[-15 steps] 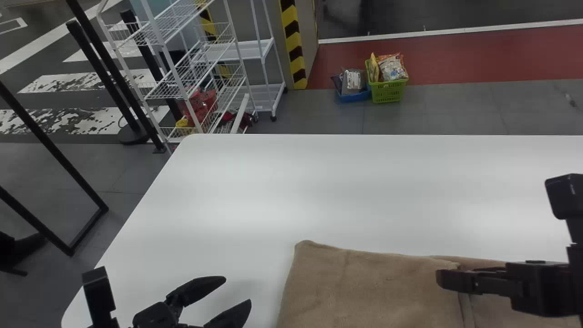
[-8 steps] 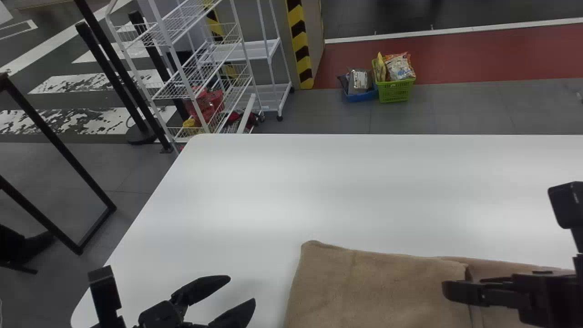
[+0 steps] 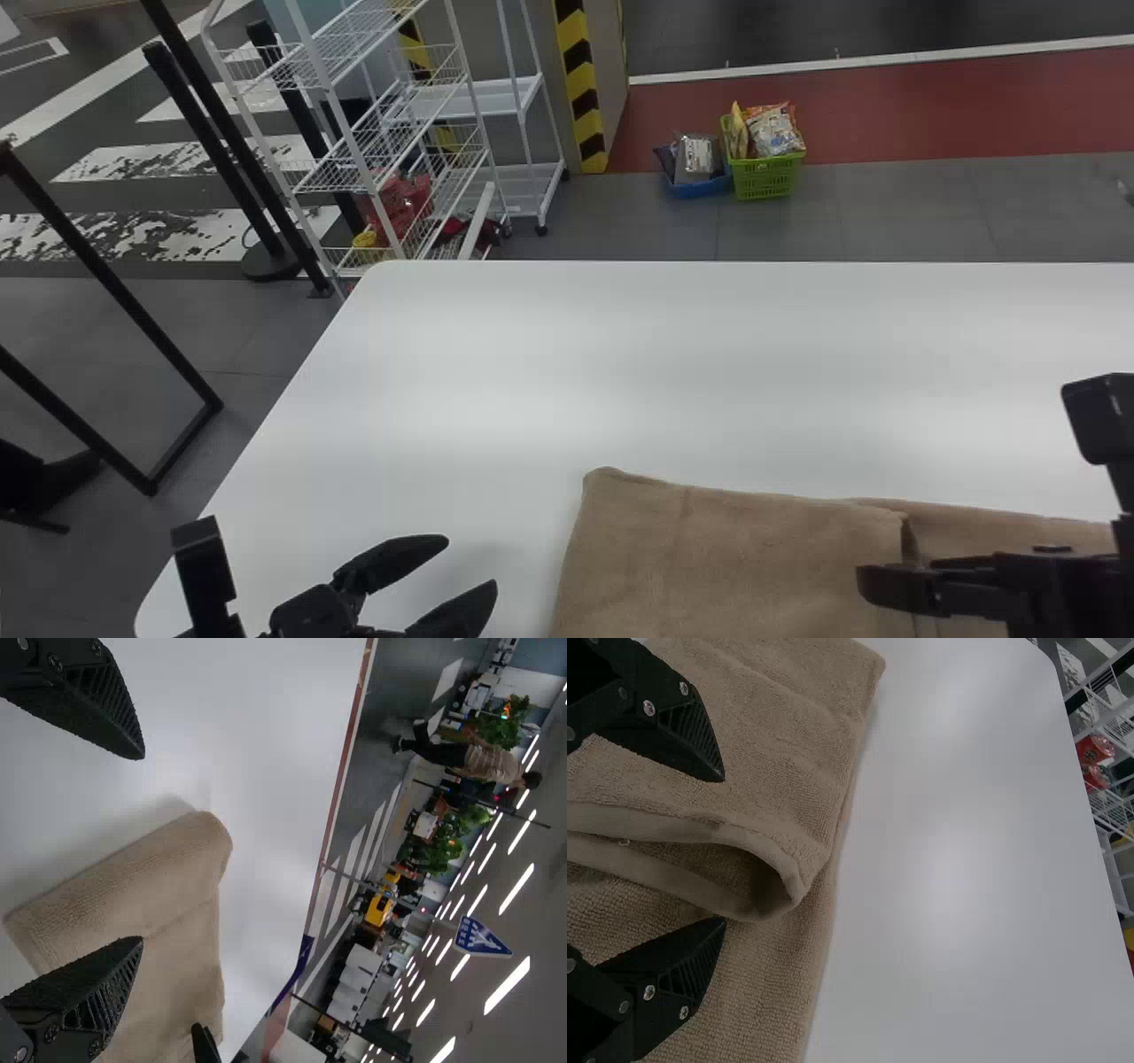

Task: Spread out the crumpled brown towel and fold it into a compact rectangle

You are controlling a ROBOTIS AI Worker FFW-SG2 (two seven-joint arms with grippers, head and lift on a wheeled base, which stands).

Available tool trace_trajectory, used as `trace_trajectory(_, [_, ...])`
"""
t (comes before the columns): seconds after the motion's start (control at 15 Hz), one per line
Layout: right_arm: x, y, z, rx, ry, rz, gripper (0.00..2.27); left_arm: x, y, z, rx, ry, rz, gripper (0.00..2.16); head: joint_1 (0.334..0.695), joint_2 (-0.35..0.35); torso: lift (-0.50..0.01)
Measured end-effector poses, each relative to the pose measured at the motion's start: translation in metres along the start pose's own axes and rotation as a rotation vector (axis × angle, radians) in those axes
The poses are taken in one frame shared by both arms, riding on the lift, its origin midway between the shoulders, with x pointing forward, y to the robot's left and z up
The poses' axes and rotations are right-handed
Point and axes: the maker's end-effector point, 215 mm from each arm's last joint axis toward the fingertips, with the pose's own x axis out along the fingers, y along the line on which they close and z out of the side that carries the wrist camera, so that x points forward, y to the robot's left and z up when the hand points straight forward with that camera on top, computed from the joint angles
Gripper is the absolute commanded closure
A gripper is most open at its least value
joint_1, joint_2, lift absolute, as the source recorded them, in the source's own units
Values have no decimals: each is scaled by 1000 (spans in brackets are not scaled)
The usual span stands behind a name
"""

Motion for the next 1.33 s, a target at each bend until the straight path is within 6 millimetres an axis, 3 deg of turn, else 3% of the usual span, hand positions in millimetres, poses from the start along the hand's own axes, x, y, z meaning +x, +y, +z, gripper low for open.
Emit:
trace_trajectory(0.47, [7,1,-5,-5,23,-3,502,0,1,-1,-3,-1,0,76,695,303,-127])
trace_trajectory(0.67, [9,2,-6,-3,30,5,269,0,1,-1,-4,0,0,76,695,306,-127])
trace_trajectory(1.33, [2,5,0,-22,17,13,272,-1,1,-1,-4,-1,0,76,695,306,-127])
